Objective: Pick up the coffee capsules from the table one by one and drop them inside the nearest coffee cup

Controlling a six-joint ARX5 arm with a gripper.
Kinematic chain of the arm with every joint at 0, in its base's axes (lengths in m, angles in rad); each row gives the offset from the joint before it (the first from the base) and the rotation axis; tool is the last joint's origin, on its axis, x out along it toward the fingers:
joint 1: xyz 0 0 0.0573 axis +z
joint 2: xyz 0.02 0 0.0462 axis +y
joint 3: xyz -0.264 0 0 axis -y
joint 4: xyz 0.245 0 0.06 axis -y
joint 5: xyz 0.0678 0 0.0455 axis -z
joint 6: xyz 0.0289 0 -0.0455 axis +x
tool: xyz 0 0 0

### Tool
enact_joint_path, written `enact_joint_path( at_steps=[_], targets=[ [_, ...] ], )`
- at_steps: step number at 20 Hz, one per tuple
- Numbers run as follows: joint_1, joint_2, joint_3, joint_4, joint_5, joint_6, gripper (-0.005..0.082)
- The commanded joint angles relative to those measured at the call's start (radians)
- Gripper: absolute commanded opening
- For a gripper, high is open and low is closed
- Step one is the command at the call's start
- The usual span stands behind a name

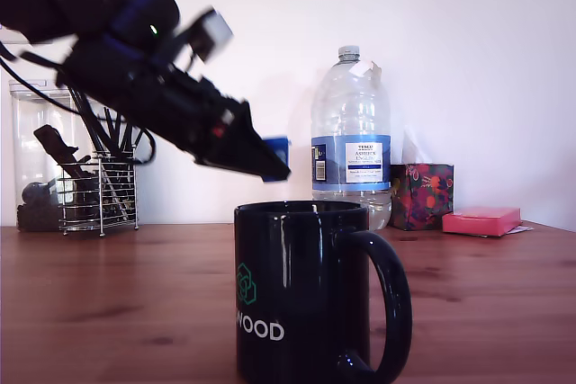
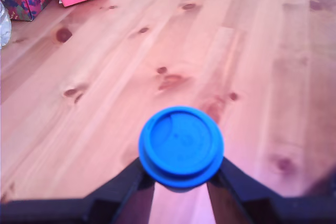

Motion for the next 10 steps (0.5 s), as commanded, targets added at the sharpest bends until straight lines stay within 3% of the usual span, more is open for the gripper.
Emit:
enact_joint_path(
  at_steps=[1,10],
  targets=[
    [-0.005,-0.047,-0.06,-0.001,0.002,-0.022,0.0141],
    [-0.099,-0.378,-0.255,-0.071,-0.023,-0.123,0.0141]
  ],
)
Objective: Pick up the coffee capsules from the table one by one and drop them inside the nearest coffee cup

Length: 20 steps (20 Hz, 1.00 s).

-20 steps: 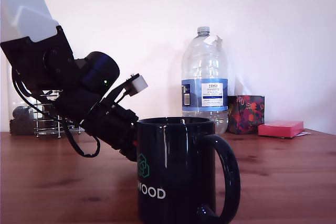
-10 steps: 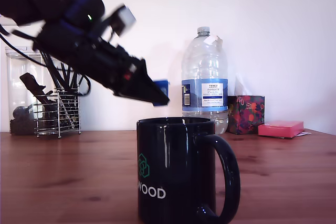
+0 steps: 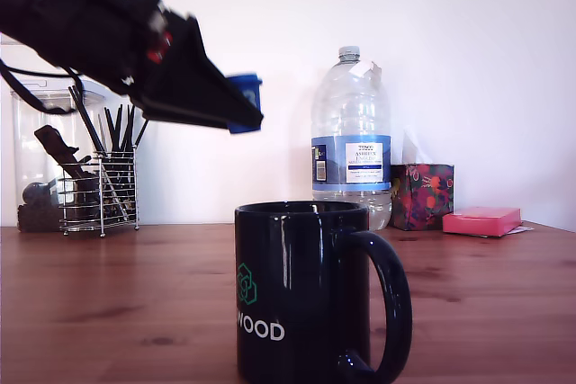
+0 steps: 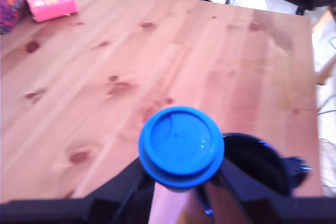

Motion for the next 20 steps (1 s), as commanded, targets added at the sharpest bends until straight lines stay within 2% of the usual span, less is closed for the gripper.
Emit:
enact_joint_path(
  at_steps=[1,6,16,20],
  targets=[
    [-0.023,-0.037,-0.037,-0.022,-0.013,-0.012,0.0141],
    [-0.091,-0.126,-0.055,-0.149,-0.055,-0.018,0.0141],
    [-0.135,-0.156,-0.048,-0.192,-0.061,-0.033,0.0141],
    [-0.175,-0.144,0.0,-0.236,-0.128,-0.028,0.0143]
  ],
)
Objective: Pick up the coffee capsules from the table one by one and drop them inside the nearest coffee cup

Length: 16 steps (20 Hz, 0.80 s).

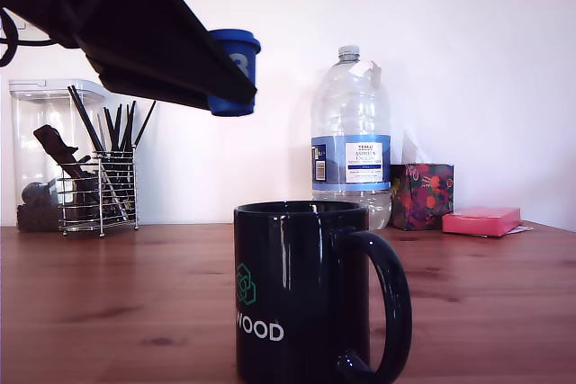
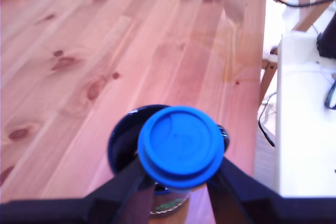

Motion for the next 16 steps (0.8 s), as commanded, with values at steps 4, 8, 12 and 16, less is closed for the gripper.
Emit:
enact_joint_path(
  at_steps=[4,8,12,16],
  targets=[
    [-0.022,0.105,0.128,-0.113,-0.075,0.023,0.0143],
    [-0.049,0.255,0.297,-0.272,-0.123,0.031,0.0143],
    [-0.079,0.405,0.484,-0.469,-0.198,0.049,0.0143],
    [-0.108,0.512,0.616,-0.616,-0.233,0.048,0.0143]
  ],
)
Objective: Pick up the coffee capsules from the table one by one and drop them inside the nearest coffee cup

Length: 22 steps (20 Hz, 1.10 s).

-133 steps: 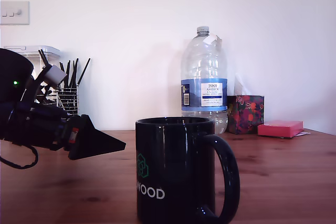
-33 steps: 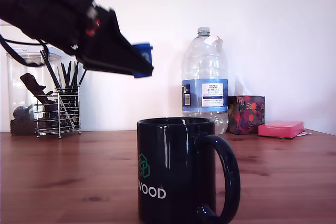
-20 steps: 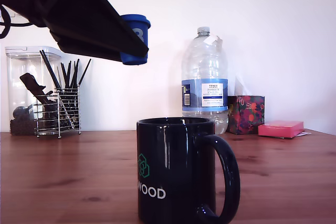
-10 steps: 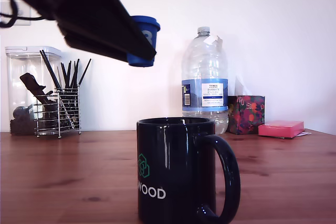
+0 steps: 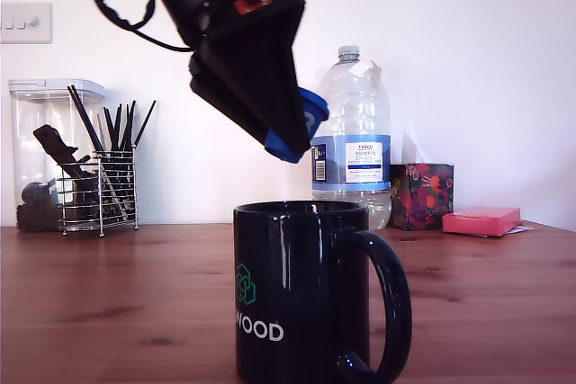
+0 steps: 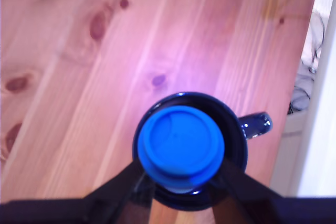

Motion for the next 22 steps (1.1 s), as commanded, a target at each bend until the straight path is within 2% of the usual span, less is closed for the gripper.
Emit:
enact_joint_path(
  at_steps=[1,6,18,22],
  targets=[
    [-0.013,0.05,0.027,-0.047,-0.001,0.006,0.0143],
    [-0.034,0.114,0.055,-0.095,-0.001,0.007,0.0143],
    [-0.039,0.116,0.055,-0.094,-0.013,0.034,0.0143],
    [-0.039,0.116,0.055,-0.093,-0.043,0.041,0.0161]
  ],
)
